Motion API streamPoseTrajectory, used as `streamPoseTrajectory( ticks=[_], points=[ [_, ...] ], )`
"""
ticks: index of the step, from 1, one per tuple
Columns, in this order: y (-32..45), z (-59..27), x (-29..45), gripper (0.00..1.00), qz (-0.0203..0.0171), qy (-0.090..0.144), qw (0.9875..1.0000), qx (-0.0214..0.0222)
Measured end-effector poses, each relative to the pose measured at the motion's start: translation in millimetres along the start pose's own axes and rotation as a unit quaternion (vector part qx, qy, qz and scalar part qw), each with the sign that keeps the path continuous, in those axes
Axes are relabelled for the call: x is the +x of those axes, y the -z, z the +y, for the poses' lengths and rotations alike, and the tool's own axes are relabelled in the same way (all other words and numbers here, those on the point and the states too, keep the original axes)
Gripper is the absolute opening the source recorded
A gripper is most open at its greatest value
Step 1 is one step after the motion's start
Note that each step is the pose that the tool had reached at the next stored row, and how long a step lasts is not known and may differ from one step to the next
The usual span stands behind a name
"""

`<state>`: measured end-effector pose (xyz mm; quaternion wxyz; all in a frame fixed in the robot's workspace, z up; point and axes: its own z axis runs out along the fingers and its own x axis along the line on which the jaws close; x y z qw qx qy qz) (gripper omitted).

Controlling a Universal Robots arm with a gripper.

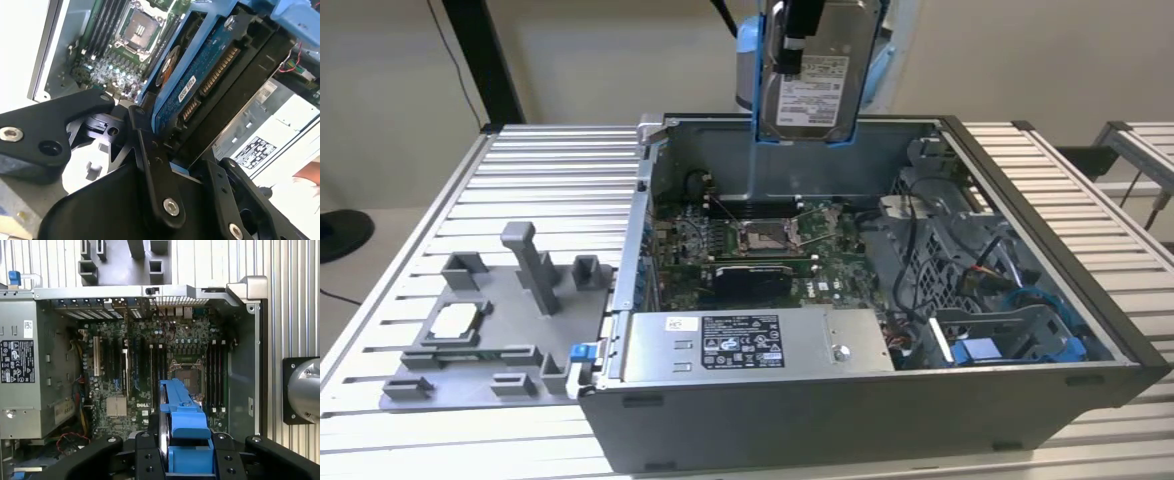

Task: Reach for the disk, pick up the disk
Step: 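Pick up the disk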

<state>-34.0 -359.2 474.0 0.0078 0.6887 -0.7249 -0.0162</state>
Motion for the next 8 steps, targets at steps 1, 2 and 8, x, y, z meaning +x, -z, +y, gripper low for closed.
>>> streamPoseTrajectory(
  ticks=[1, 2, 8],
  points=[
    [0.1, -2.4, -0.1, 0.00, 0.0000, 0.000, 1.0000, 0.0000],
    [0.2, -4.9, -0.3, 0.00, 0.0000, 0.000, 1.0000, 0.0000],
    [0.7, -20.3, -1.0, 0.00, 0.0000, 0.000, 1.0000, 0.0000]
  ],
)
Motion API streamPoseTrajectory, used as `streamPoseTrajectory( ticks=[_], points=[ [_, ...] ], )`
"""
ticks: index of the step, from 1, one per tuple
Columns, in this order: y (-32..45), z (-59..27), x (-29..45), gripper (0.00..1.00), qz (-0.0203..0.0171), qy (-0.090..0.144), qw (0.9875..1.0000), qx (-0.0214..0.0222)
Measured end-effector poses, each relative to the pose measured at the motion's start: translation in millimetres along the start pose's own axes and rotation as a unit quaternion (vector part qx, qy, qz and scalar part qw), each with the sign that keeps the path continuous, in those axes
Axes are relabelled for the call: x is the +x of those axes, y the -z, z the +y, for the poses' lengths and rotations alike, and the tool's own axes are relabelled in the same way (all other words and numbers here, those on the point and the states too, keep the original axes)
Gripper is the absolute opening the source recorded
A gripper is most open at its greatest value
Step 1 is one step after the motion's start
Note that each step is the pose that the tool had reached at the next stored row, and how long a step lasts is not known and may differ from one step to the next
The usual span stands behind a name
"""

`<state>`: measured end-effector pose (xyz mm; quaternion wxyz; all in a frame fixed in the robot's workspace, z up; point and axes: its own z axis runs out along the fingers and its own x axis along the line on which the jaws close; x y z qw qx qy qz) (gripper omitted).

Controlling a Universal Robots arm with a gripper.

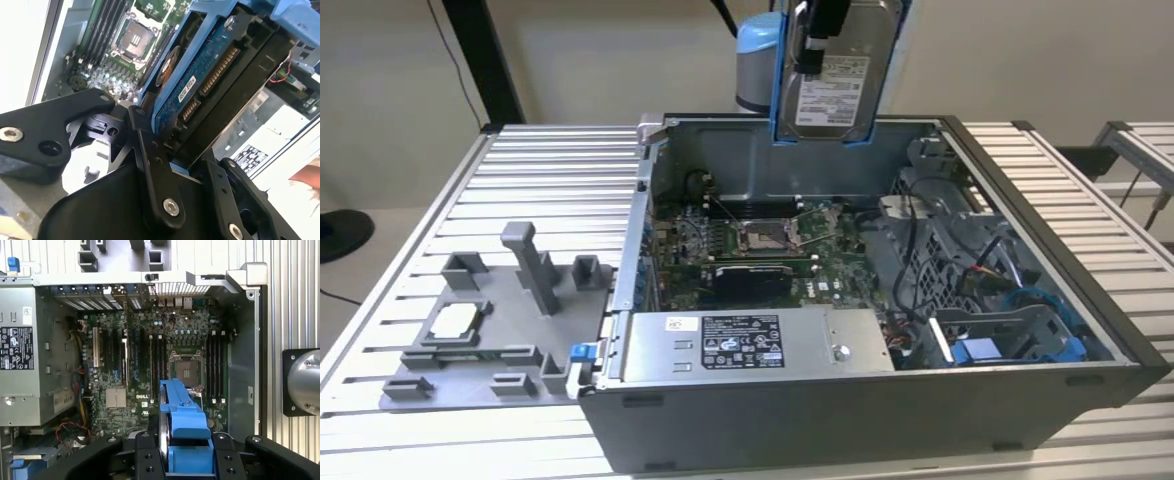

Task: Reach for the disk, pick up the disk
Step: 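Pick up the disk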

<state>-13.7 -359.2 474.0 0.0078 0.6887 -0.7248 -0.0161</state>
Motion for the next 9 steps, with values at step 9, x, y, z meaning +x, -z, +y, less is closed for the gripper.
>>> streamPoseTrajectory(
  ticks=[9],
  points=[
    [0.7, -20.9, -1.2, 0.00, 0.0000, 0.000, 1.0000, 0.0000]
  ],
)
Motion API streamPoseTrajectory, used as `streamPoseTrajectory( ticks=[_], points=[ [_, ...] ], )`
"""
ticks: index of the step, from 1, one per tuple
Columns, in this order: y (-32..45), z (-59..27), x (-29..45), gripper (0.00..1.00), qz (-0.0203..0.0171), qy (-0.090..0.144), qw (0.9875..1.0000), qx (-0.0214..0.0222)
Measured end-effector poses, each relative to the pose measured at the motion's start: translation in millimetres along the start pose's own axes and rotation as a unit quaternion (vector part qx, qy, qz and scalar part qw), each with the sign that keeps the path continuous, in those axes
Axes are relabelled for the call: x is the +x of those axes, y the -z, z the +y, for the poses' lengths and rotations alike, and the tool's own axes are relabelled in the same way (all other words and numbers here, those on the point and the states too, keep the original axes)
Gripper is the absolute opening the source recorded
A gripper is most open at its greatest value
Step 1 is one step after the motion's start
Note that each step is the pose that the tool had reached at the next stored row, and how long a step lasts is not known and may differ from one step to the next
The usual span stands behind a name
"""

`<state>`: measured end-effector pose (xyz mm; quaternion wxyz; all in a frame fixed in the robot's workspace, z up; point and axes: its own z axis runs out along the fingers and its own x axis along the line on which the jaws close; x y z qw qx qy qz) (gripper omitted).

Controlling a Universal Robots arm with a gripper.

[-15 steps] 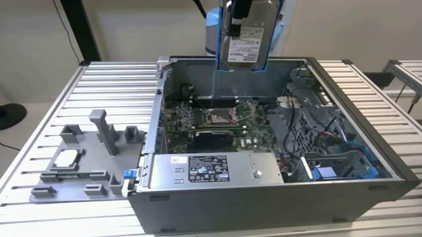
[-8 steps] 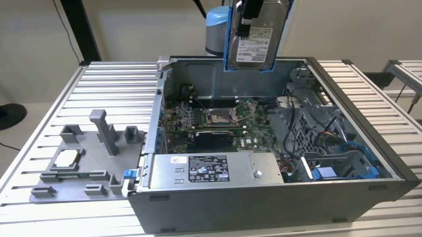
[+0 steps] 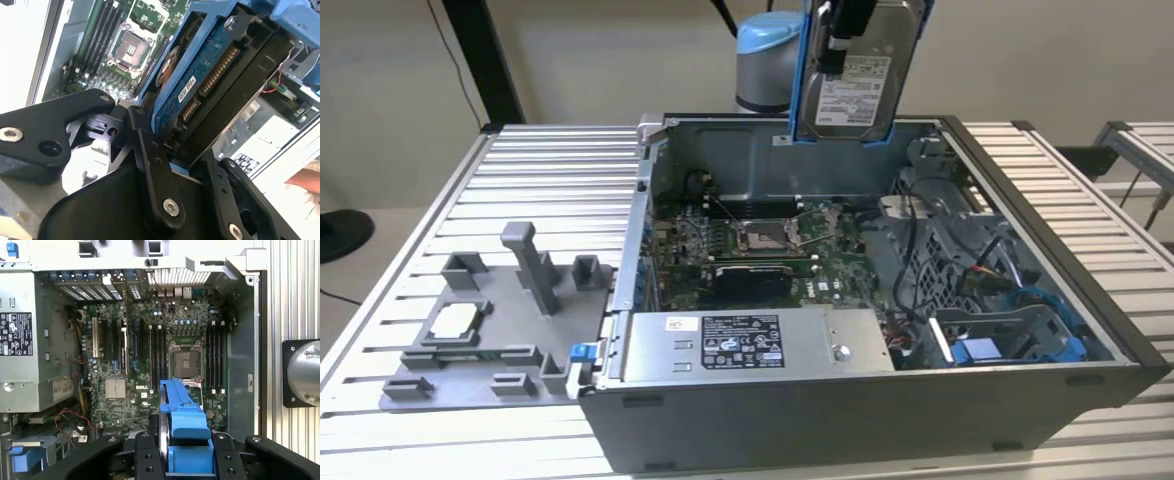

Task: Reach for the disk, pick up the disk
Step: 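Pick up the disk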

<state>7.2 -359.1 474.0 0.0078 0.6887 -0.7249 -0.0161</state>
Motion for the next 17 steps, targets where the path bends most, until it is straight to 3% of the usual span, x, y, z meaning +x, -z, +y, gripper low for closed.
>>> streamPoseTrajectory(
  ticks=[17],
  points=[
    [1.2, -36.4, -1.8, 0.00, -0.0001, 0.000, 1.0000, 0.0000]
  ],
)
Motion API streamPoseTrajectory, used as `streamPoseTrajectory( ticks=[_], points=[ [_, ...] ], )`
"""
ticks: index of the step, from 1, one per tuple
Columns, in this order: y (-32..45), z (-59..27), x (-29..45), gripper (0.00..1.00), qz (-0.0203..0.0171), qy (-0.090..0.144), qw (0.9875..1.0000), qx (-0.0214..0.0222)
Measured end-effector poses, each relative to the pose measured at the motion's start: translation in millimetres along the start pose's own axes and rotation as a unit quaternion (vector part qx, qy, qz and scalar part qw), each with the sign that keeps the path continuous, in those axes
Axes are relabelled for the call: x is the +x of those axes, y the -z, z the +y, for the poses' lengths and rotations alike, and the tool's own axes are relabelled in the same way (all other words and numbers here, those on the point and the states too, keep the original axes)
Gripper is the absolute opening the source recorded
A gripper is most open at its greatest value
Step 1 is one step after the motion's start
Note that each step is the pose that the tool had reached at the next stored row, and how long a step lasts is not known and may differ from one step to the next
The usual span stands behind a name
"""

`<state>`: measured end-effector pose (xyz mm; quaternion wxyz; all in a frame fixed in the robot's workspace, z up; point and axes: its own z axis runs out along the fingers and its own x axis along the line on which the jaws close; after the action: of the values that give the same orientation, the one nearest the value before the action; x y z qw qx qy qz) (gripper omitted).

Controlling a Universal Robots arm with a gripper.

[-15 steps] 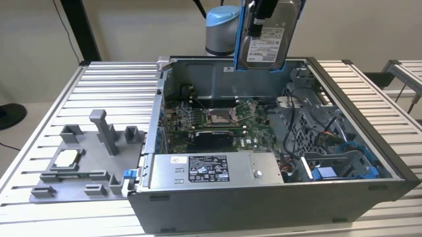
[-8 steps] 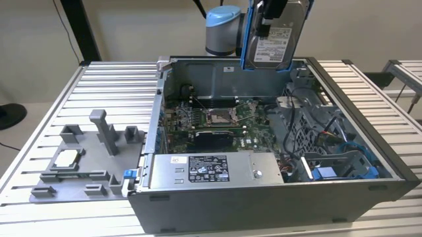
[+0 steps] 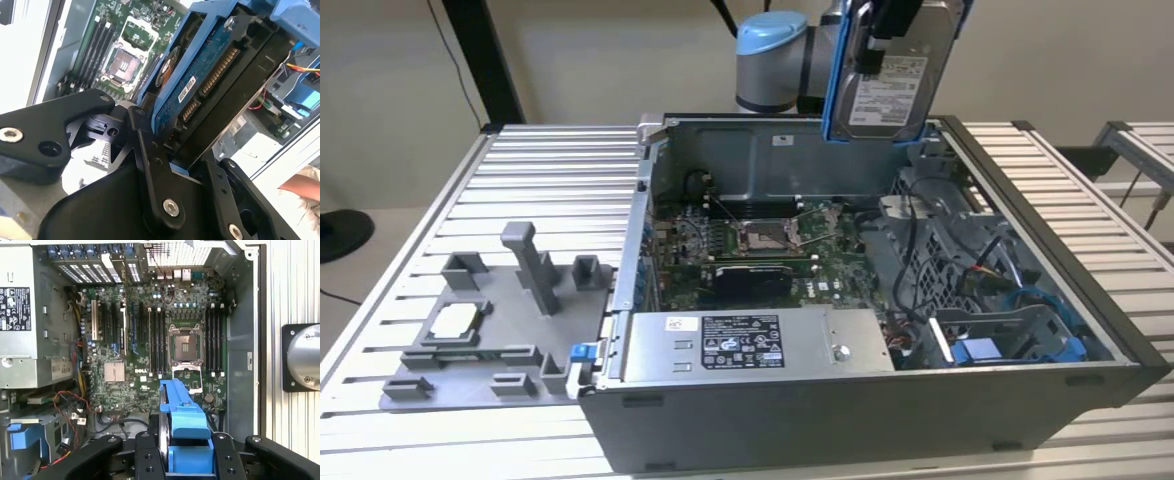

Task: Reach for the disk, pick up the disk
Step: 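Pick up the disk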

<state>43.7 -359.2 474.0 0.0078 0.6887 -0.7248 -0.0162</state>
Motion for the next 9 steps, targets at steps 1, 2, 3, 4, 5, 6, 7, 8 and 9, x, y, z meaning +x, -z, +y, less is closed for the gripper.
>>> streamPoseTrajectory(
  ticks=[1, 2, 3, 4, 5, 6, 7, 8, 9],
  points=[
    [0.1, -2.1, -0.1, 0.00, 0.0000, 0.000, 1.0000, 0.0000],
    [0.1, -4.1, -0.2, 0.00, 0.0000, 0.000, 1.0000, 0.0000],
    [0.2, -6.0, -0.3, 0.00, 0.0000, 0.000, 1.0000, 0.0000],
    [0.3, -7.9, -0.4, 0.00, 0.0000, 0.000, 1.0000, 0.0000],
    [0.3, -9.9, -0.5, 0.00, 0.0000, 0.000, 1.0000, 0.0000],
    [0.4, -12.0, -0.6, 0.00, 0.0000, 0.000, 1.0000, 0.0000],
    [0.5, -14.3, -0.7, 0.00, 0.0001, 0.000, 1.0000, 0.0000],
    [0.6, -16.6, -0.8, 0.00, 0.0000, 0.000, 1.0000, 0.0000],
    [0.7, -19.3, -1.0, 0.00, 0.0000, 0.000, 1.0000, 0.0000]
  ],
)
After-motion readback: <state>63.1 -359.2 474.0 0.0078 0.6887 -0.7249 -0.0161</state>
